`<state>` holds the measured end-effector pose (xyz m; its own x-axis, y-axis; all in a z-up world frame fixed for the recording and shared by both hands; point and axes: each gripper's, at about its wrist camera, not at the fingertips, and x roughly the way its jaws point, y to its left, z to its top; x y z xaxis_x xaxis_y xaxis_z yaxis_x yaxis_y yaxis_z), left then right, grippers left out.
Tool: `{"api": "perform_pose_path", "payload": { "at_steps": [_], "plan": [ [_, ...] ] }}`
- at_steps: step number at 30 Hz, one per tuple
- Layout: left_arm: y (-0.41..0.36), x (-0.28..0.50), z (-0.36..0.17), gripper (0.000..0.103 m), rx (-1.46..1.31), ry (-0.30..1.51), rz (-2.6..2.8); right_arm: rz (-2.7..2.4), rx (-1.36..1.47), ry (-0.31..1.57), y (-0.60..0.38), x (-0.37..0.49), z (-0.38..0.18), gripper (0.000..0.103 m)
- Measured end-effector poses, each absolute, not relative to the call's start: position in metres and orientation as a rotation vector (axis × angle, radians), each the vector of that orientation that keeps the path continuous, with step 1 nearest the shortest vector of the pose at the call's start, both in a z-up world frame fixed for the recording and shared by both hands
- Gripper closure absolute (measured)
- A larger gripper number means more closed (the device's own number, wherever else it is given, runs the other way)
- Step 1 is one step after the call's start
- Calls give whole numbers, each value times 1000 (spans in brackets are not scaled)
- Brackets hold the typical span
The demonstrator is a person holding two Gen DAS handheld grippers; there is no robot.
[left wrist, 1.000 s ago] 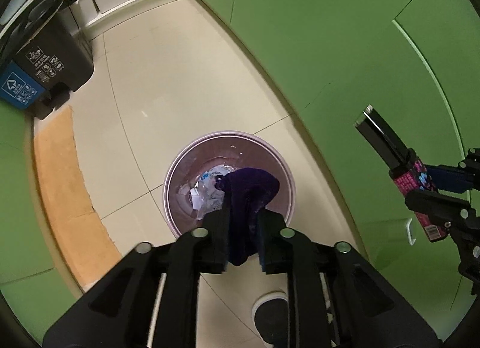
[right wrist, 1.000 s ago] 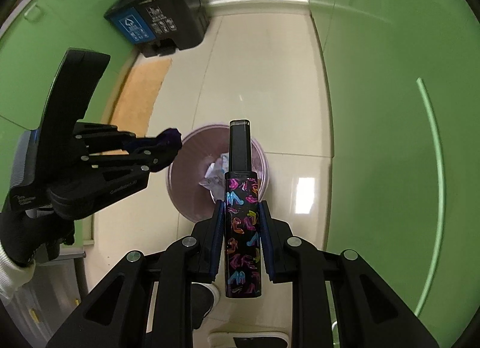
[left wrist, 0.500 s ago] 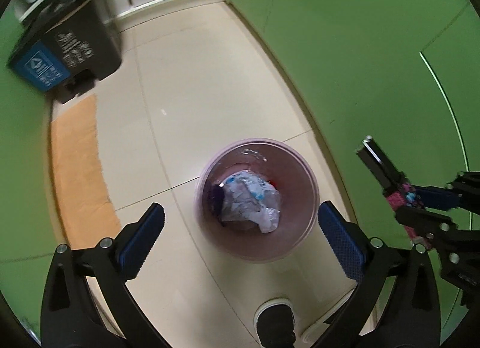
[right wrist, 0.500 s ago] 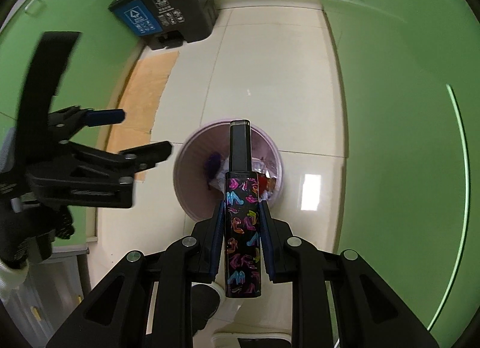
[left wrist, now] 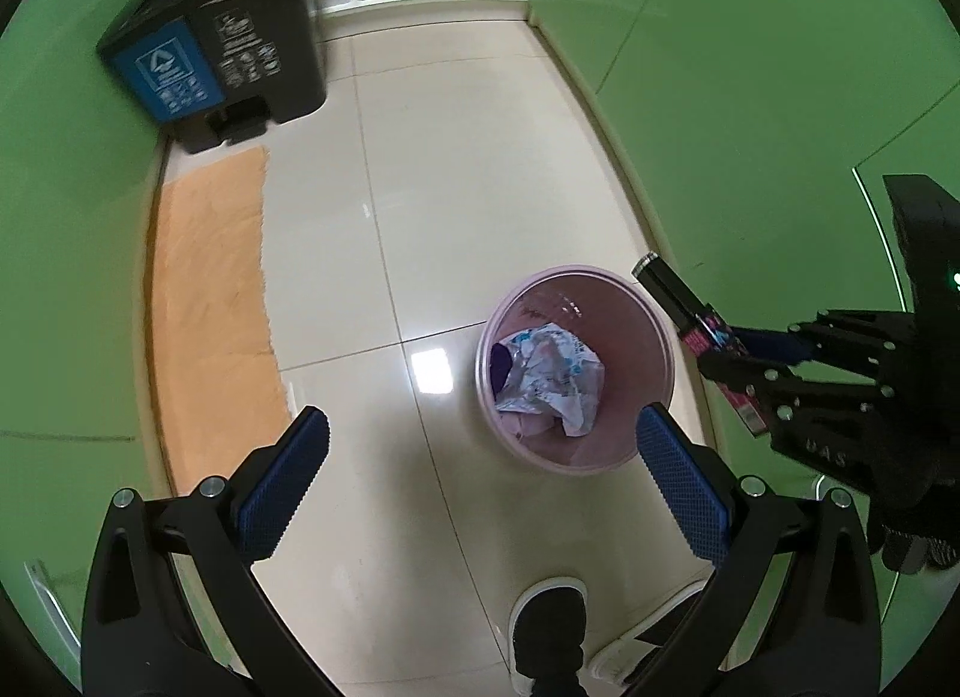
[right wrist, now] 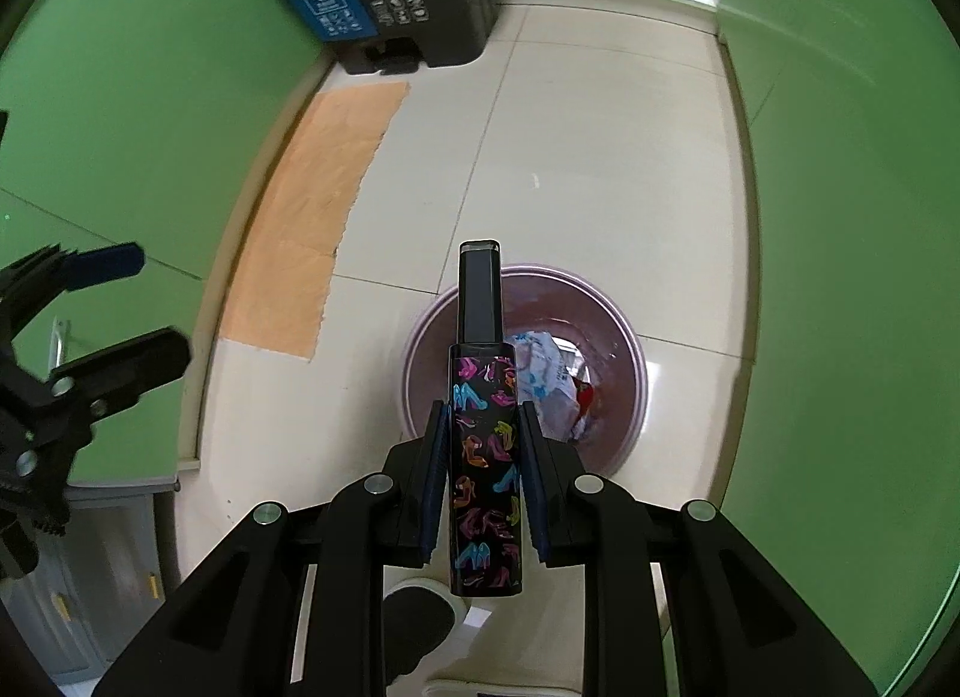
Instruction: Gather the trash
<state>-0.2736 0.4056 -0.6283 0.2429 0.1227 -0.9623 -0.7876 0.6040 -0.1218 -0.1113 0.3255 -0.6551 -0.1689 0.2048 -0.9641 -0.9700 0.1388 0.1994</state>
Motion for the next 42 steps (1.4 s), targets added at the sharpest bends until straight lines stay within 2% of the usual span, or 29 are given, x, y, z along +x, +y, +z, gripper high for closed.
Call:
{"api": "perform_pose_path", "payload": {
  "at_steps": [1,2,3,5,13,19,24,32,38,42],
  "plan": [
    [406,-278,-628,3,-699,1165,701,1307,-857,1258,327,-112,-655,80],
    [406,-282,-628,3,-703,1162,706,1302,-858,1249,328,-113,-656,74],
    [406,-284,-628,3,-705,1159,709,1299,-855,1241,328,-114,-655,47],
    [404,-288,-627,3,-703,1152,716,1303,-822,1212,326,-114,-649,7],
    [396,-286,-604,3,-685,1134,711,1262,-823,1216,317,-116,-627,6],
    [377,-272,-542,3,-655,1110,671,1226,-772,1221,294,-109,-558,6],
    [357,-255,-465,3,-605,1084,620,1179,-678,1207,261,-92,-465,6],
    [306,-212,-312,3,-428,1041,513,1053,-504,1092,183,-49,-288,6],
    [268,-174,-213,3,-328,961,409,929,-390,995,110,-15,-186,6],
    [239,-147,-161,3,-264,911,322,816,-327,932,52,4,-139,6]
  ]
}}
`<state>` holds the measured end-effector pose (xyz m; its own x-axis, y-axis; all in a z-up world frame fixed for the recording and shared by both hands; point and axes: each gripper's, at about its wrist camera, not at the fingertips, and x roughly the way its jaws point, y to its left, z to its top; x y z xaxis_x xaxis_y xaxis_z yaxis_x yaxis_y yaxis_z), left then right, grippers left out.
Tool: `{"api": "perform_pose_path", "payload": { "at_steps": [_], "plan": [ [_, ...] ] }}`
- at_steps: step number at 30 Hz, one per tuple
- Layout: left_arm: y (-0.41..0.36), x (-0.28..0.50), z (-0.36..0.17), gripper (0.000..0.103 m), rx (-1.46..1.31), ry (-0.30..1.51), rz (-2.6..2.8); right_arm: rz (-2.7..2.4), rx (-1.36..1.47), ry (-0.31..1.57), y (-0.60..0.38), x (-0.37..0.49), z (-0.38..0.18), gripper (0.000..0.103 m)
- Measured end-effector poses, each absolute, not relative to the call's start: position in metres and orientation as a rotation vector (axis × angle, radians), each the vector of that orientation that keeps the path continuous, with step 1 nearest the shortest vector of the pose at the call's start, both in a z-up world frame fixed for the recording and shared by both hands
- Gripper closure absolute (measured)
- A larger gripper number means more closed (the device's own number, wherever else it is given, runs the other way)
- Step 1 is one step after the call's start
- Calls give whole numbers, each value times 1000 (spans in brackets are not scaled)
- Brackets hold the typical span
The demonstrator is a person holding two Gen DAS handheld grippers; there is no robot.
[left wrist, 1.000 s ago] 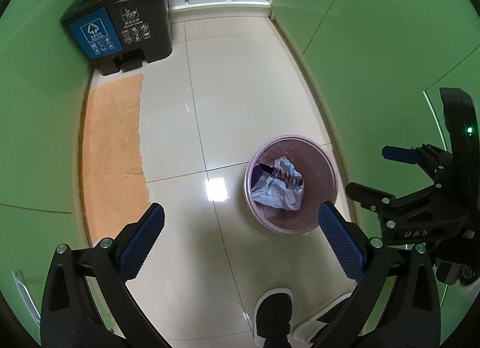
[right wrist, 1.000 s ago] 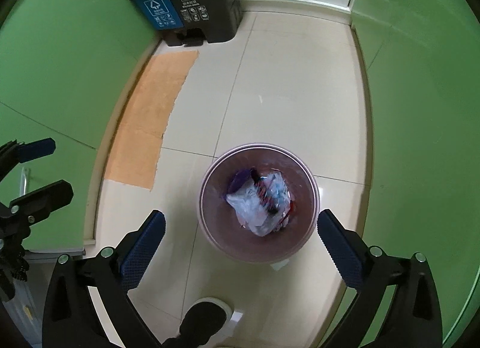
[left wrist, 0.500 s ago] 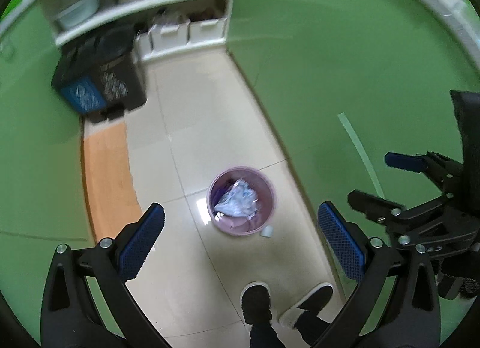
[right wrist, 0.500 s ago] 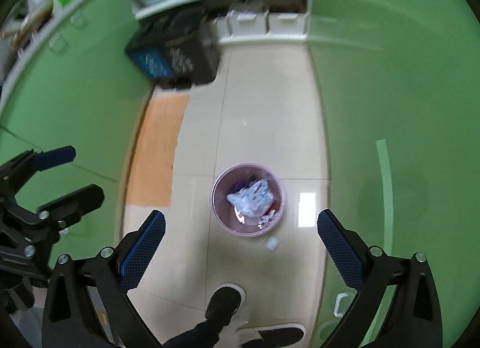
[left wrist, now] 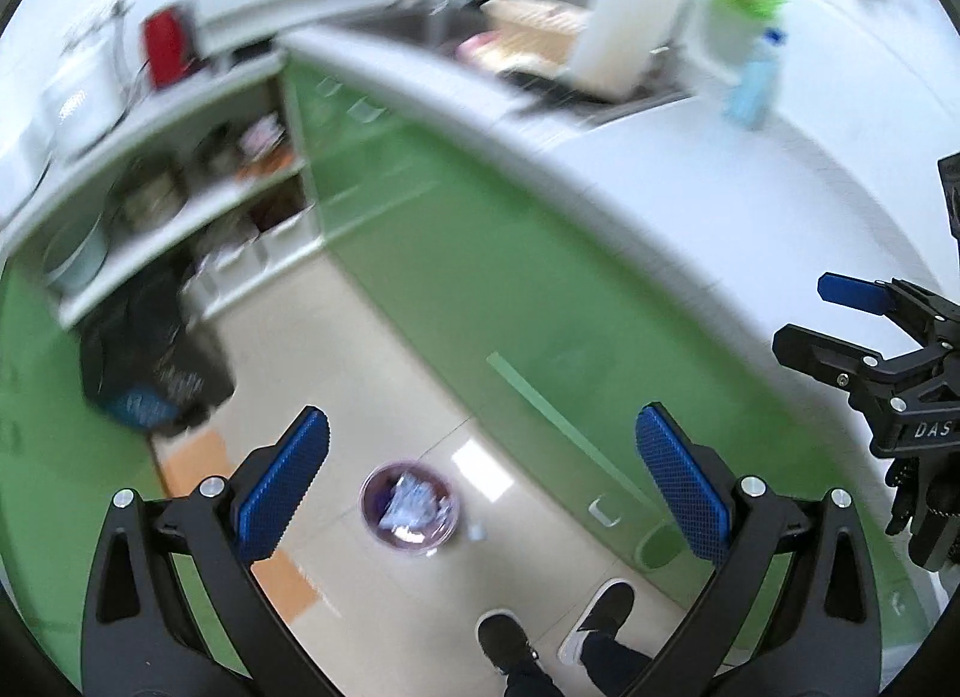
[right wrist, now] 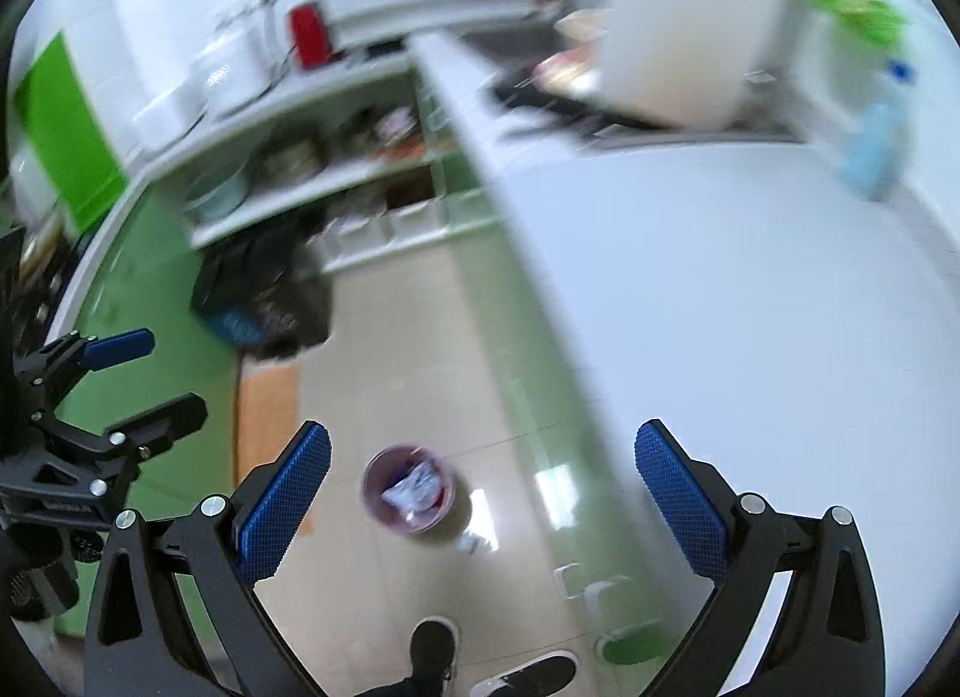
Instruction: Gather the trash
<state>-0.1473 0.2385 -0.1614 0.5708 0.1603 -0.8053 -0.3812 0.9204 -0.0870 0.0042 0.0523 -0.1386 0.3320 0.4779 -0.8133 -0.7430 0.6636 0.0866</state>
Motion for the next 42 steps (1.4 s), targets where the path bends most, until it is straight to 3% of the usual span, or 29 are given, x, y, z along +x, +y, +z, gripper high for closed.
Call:
{"api": "perform_pose_path", "payload": {
  "at_steps": [11,29,42],
  "plan": [
    [163,-93,-76,3,-141,828,101,488,-177,818,-75,22,-59,6],
    [92,-46,-42,3,-113,849,57,366,-120,831,-170,35,-26,6],
    [74,-33,-33,3,-95,835,93,408,-142,838,-173,54,-24,6]
  ]
}}
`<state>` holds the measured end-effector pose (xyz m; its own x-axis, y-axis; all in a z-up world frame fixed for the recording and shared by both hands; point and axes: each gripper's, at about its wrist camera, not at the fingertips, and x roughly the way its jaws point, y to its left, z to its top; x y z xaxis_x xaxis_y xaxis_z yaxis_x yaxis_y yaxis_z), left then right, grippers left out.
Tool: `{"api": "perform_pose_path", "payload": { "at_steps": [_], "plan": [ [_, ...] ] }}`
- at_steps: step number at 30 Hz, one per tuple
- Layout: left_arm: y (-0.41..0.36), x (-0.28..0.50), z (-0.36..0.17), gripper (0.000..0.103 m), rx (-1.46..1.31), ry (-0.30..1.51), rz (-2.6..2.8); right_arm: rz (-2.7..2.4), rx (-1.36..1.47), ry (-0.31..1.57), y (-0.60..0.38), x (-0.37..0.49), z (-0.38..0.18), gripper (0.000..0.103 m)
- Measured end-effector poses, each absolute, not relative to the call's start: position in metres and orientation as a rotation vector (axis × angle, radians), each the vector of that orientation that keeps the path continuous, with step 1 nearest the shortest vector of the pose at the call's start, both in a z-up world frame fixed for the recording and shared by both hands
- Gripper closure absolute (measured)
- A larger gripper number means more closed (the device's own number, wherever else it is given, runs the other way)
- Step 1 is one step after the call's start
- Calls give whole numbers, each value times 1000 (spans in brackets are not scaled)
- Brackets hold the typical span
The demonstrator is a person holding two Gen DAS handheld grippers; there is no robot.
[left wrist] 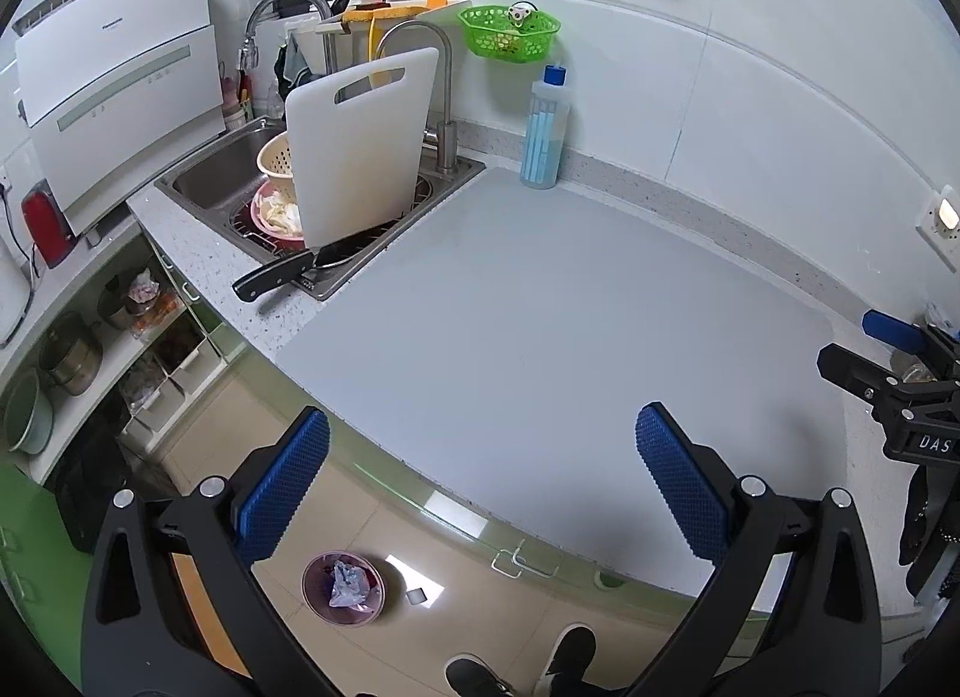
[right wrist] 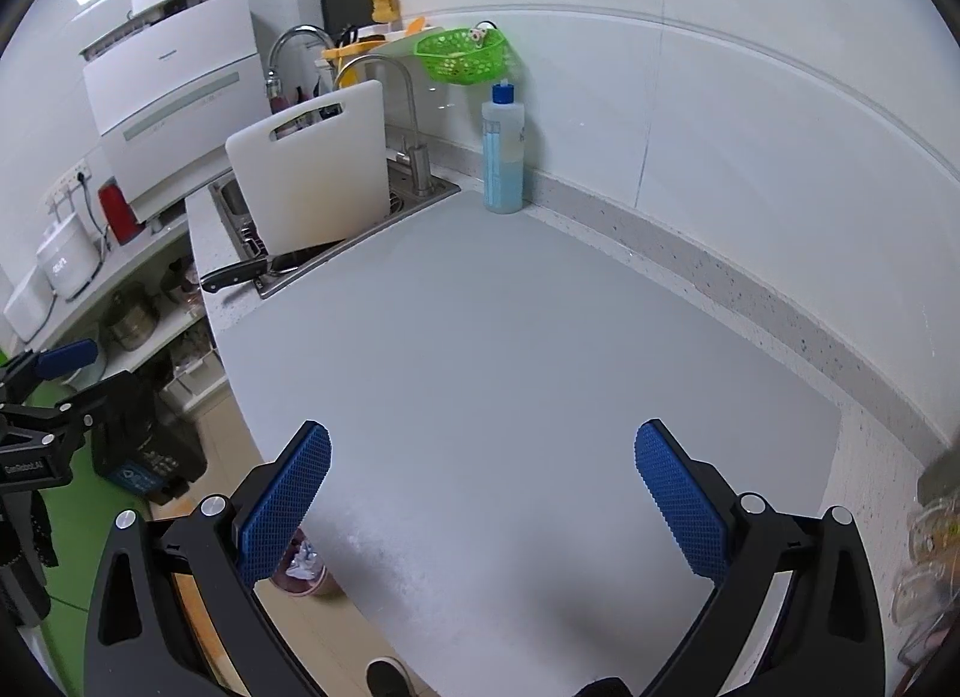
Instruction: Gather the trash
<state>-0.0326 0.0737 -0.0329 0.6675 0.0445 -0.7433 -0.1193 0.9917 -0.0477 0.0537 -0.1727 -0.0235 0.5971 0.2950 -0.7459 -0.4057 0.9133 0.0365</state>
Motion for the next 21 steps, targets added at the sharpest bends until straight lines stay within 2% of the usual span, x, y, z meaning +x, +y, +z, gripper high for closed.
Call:
{"api": "perform_pose_path", "payload": {
  "at_steps": [21],
  "plan": [
    [73,-28,-28,3,-94,826,105,414,-149,836,-171,53,-21,6]
  ]
}}
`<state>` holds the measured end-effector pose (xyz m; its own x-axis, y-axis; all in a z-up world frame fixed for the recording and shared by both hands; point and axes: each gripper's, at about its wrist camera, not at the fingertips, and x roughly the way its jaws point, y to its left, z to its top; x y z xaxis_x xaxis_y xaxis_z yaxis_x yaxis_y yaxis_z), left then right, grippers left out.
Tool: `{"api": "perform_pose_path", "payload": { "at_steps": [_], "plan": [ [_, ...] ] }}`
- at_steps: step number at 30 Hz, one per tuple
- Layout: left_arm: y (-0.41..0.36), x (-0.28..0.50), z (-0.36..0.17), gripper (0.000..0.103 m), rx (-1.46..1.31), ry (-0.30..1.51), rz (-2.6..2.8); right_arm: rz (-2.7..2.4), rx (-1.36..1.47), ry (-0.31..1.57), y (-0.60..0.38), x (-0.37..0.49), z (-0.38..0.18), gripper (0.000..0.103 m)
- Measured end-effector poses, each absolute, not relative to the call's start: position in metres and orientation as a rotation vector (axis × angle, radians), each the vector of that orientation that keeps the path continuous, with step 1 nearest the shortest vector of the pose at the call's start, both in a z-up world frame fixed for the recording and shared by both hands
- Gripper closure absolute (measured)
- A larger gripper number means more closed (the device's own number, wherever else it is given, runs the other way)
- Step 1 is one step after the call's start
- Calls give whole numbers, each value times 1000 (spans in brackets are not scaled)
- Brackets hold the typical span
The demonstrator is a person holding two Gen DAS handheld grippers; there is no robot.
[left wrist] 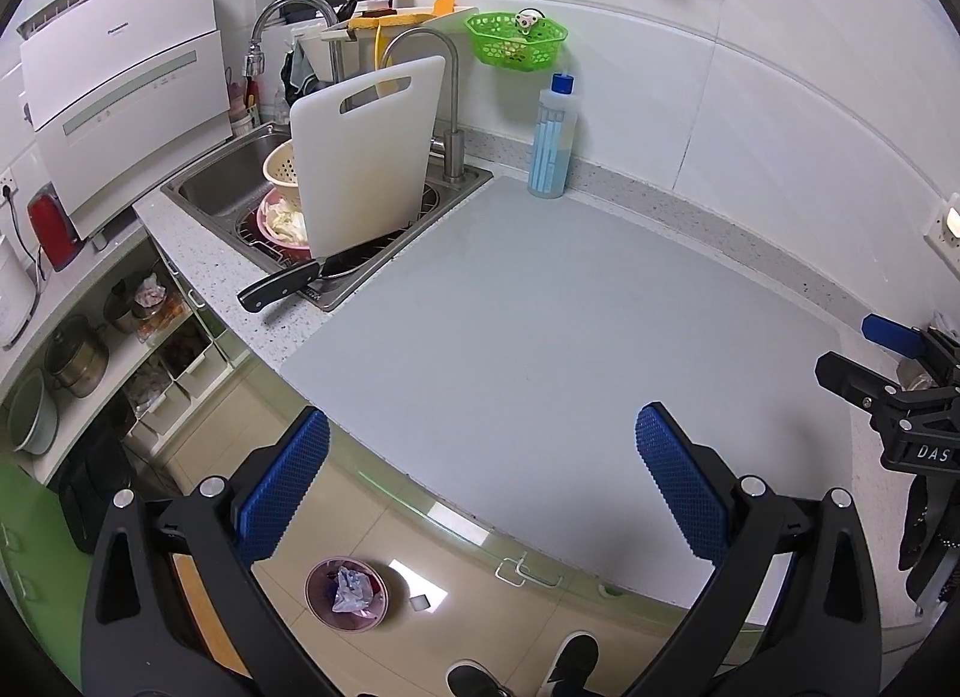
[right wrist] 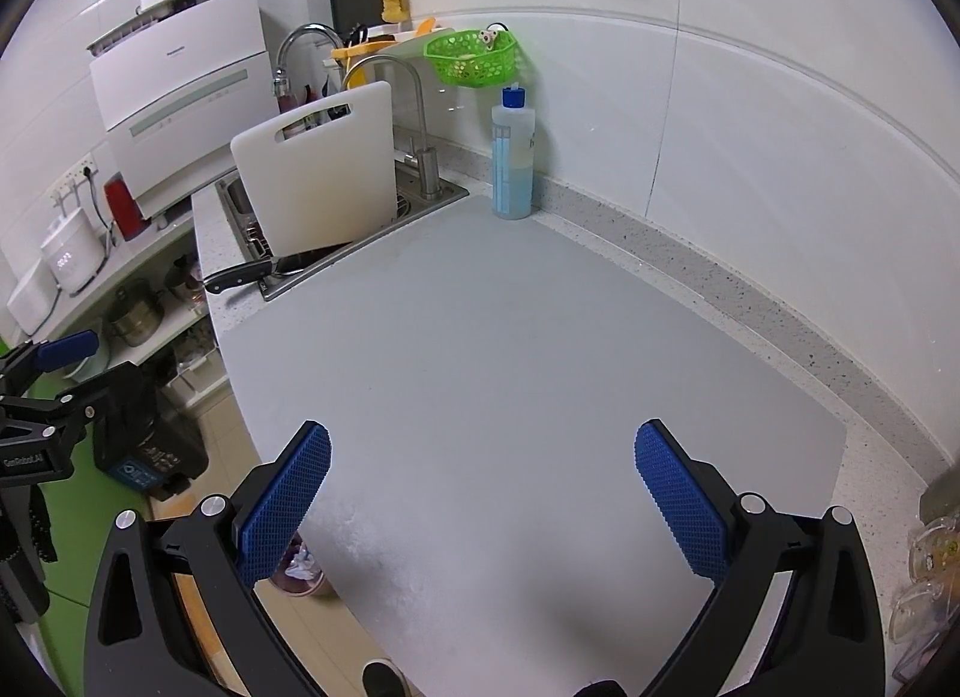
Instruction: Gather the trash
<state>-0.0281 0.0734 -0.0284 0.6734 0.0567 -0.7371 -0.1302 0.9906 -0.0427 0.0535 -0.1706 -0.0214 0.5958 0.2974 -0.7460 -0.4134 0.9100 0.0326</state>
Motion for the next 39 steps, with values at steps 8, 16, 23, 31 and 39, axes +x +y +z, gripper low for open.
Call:
{"api": "perform_pose_path", "payload": {
  "at_steps": [8,16,23,31,39],
  "plan": [
    [75,-26,-27,3,-95,823,108,415,-147,836,-171,55,-22,6],
    [75,-25,-27,3,-92,822,108,416,-146,838,-171,56,-23,6],
    [75,-24,-27,3,-92,824,107,414,-144,841,-171,55,-24,6],
    [74,-25,-27,3,-91,824,108,414,-145,840,-171,55,-24,6],
    [74,-26,-27,3,-90,824,106,413,-143,841,-171,54,-24,6]
  ]
}}
